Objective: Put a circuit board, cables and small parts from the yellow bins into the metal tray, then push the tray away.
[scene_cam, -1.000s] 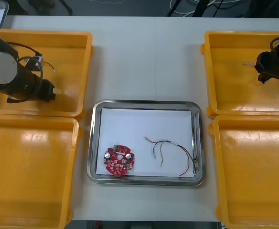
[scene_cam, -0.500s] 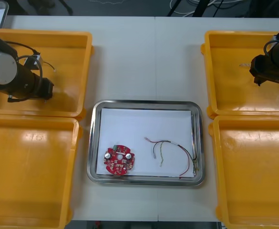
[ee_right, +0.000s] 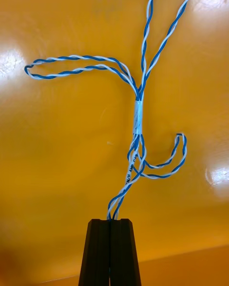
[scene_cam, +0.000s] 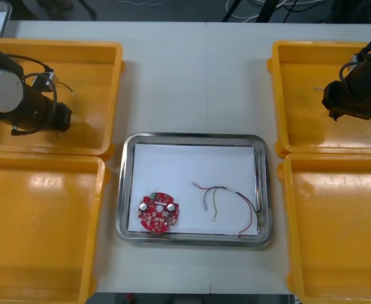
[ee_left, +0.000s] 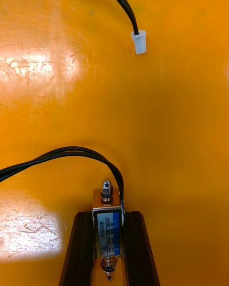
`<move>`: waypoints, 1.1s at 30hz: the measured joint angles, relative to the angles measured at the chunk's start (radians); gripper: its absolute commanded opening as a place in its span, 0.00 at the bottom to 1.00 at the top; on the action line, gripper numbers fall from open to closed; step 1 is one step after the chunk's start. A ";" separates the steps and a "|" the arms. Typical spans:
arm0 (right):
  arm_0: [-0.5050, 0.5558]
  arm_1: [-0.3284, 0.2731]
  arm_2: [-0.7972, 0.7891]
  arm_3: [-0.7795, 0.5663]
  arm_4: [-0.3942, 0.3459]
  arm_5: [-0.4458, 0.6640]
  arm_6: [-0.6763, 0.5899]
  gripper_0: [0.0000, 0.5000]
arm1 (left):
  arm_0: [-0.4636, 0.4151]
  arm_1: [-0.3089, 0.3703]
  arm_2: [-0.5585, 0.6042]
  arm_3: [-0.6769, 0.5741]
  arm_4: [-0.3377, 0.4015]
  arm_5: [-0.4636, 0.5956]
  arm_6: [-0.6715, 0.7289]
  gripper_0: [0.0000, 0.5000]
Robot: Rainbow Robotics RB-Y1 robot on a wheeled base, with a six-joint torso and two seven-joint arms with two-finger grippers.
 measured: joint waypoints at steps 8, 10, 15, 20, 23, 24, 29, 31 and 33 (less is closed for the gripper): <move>0.030 0.003 0.000 -0.040 0.007 0.001 0.000 0.00 | -0.013 0.000 0.002 0.000 -0.011 0.070 0.000 0.00; 0.032 0.003 0.000 -0.040 0.009 0.001 0.000 0.21 | -0.025 0.000 0.010 0.000 -0.012 0.125 0.000 0.00; 0.032 0.003 0.000 -0.040 0.016 0.001 0.000 1.00 | -0.042 -0.004 0.070 -0.012 -0.020 0.240 0.000 0.00; 0.032 0.003 -0.004 -0.041 0.020 0.001 0.000 1.00 | -0.042 -0.006 0.143 -0.069 -0.042 0.348 0.000 0.00; 0.033 0.003 -0.011 -0.049 0.023 0.006 0.000 1.00 | -0.042 -0.006 0.161 -0.124 -0.059 0.409 0.000 0.00; 0.033 0.003 -0.014 -0.055 0.025 0.011 0.000 1.00 | -0.042 -0.006 0.163 -0.140 -0.065 0.425 0.000 0.00; 0.033 0.003 -0.036 -0.081 0.029 0.038 0.000 1.00 | -0.042 -0.009 0.164 -0.240 -0.098 0.507 0.010 0.00; 0.033 0.003 -0.042 -0.092 0.030 0.039 0.000 1.00 | -0.042 -0.014 0.164 -0.270 -0.101 0.525 0.027 0.00; 0.033 0.003 -0.046 -0.098 0.030 0.039 0.000 1.00 | -0.042 -0.025 0.164 -0.299 -0.102 0.539 0.049 0.00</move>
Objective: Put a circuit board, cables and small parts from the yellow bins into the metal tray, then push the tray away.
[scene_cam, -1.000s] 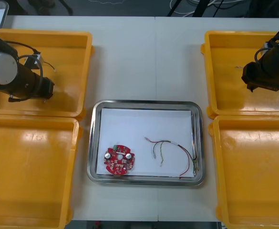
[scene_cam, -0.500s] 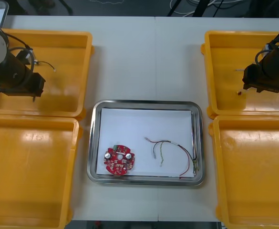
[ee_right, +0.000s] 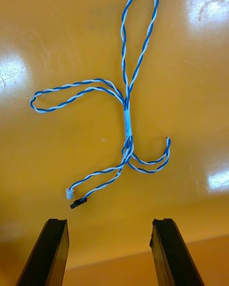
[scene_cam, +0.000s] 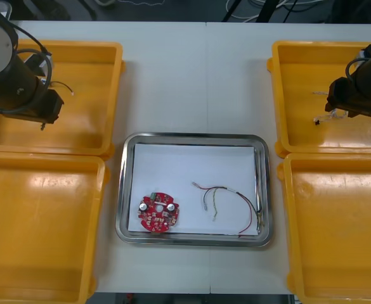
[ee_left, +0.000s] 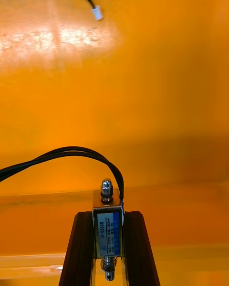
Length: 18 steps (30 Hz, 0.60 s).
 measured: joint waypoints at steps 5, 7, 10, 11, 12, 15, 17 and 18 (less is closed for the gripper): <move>0.000 -0.001 -0.001 -0.001 0.001 0.000 0.000 1.00 | -0.005 -0.044 0.003 -0.064 -0.002 0.042 0.062 0.00; -0.001 -0.002 -0.001 -0.001 0.001 0.000 0.001 1.00 | -0.013 -0.066 0.004 -0.081 -0.003 0.063 0.075 0.00; -0.007 -0.004 -0.001 0.010 0.001 -0.005 0.004 1.00 | -0.030 -0.100 0.004 -0.103 -0.006 0.101 0.077 0.00; -0.014 -0.004 -0.001 0.023 0.001 -0.010 0.007 1.00 | -0.036 -0.112 0.004 -0.112 -0.007 0.115 0.077 0.00; -0.022 -0.004 -0.001 0.039 0.001 -0.016 0.009 1.00 | -0.041 -0.122 0.004 -0.120 -0.007 0.125 0.077 0.00; -0.052 -0.004 -0.001 0.103 0.001 -0.049 0.014 1.00 | -0.053 -0.150 0.004 -0.142 -0.007 0.151 0.078 0.00; -0.072 -0.004 -0.001 0.145 0.002 -0.073 0.033 1.00 | -0.058 -0.168 0.004 -0.156 -0.008 0.166 0.081 0.00; -0.081 -0.004 -0.001 0.161 0.003 -0.082 0.060 1.00 | -0.059 -0.177 0.004 -0.162 -0.008 0.170 0.087 0.00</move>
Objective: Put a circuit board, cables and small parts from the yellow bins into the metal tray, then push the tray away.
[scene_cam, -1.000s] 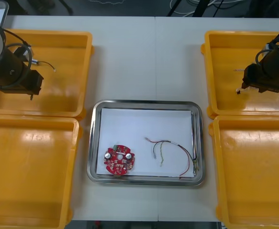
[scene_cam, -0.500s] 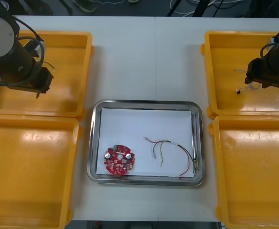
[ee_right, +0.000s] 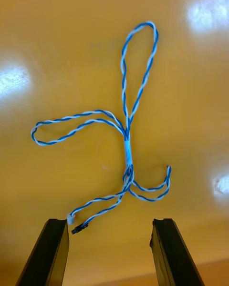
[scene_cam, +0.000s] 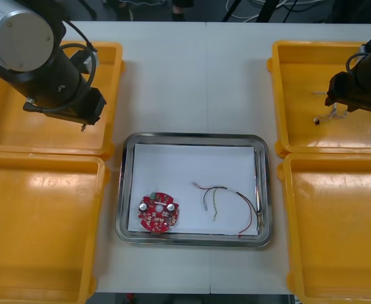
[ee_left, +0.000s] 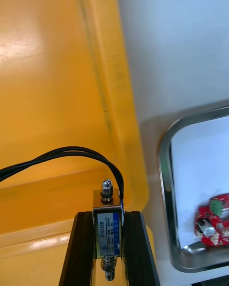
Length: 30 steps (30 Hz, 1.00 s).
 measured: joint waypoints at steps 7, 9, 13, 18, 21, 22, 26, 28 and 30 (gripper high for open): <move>-0.047 -0.001 0.000 0.104 0.006 -0.073 0.168 1.00 | -0.012 -0.046 -0.013 -0.031 -0.013 0.004 0.138 0.00; -0.058 -0.001 0.000 0.138 0.006 -0.097 0.170 1.00 | -0.025 -0.056 -0.034 -0.036 -0.015 0.004 0.213 0.00; -0.077 -0.001 0.000 0.205 0.006 -0.141 0.252 1.00 | -0.039 -0.065 -0.094 -0.054 -0.021 -0.011 0.340 0.00; -0.088 -0.001 0.000 0.273 0.006 -0.195 0.323 1.00 | -0.043 -0.068 -0.191 -0.076 -0.041 -0.062 0.383 0.00; -0.096 -0.001 0.000 0.311 0.006 -0.222 0.323 1.00 | -0.044 -0.068 -0.246 -0.078 -0.055 -0.091 0.383 0.00; -0.099 -0.001 0.000 0.322 0.006 -0.231 0.323 1.00 | -0.044 -0.068 -0.264 -0.079 -0.061 -0.102 0.383 0.00; -0.103 -0.001 0.001 0.341 0.004 -0.262 0.324 1.00 | -0.044 -0.069 -0.332 -0.079 -0.083 -0.136 0.402 0.00; -0.103 -0.001 0.003 0.343 0.001 -0.277 0.324 1.00 | -0.044 -0.069 -0.361 -0.079 -0.090 -0.148 0.436 0.00; -0.103 -0.001 0.012 0.344 -0.003 -0.290 0.324 1.00 | -0.044 -0.069 -0.380 -0.079 -0.094 -0.154 0.482 0.00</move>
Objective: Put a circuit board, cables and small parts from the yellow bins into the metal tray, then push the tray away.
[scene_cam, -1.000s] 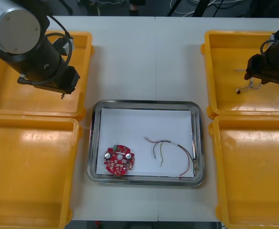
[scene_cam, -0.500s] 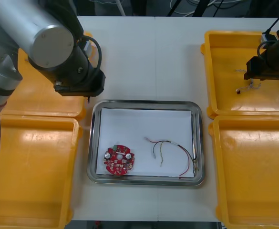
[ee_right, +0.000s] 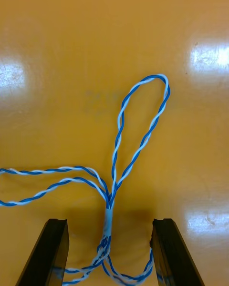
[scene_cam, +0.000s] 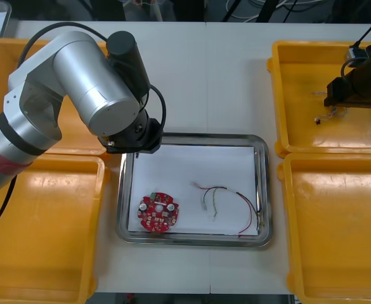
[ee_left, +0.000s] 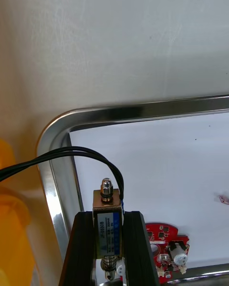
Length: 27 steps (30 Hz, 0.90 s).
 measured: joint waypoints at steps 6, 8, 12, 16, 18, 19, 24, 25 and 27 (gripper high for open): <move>0.000 0.000 0.036 0.008 -0.009 -0.014 0.000 1.00 | 0.000 0.000 -0.053 0.017 -0.007 -0.044 0.070 0.00; -0.001 0.000 0.039 0.020 -0.013 -0.021 0.000 1.00 | 0.000 0.000 -0.078 0.036 -0.016 -0.066 0.070 0.00; -0.007 -0.001 0.040 0.044 -0.020 -0.037 0.001 1.00 | 0.000 0.000 -0.121 0.070 -0.026 -0.101 0.070 0.00; -0.014 -0.004 0.040 0.074 -0.037 -0.067 0.012 1.00 | 0.000 0.000 -0.153 0.086 -0.028 -0.127 0.070 0.00; -0.020 -0.006 0.040 0.086 -0.040 -0.077 0.032 1.00 | 0.000 0.000 -0.167 0.094 -0.029 -0.140 0.070 0.00; -0.023 -0.007 0.040 0.091 -0.041 -0.081 0.041 1.00 | 0.000 0.000 -0.175 0.097 -0.029 -0.147 0.070 0.00; -0.025 -0.009 0.040 0.095 -0.046 -0.082 0.043 0.85 | 0.000 0.000 -0.202 0.111 -0.030 -0.172 0.070 0.00; -0.025 -0.009 0.040 0.095 -0.047 -0.083 0.043 0.75 | 0.000 0.000 -0.204 0.113 -0.031 -0.174 0.070 0.00; -0.025 -0.010 0.041 0.095 -0.053 -0.083 0.043 0.37 | 0.000 0.000 -0.207 0.114 -0.031 -0.175 0.071 0.00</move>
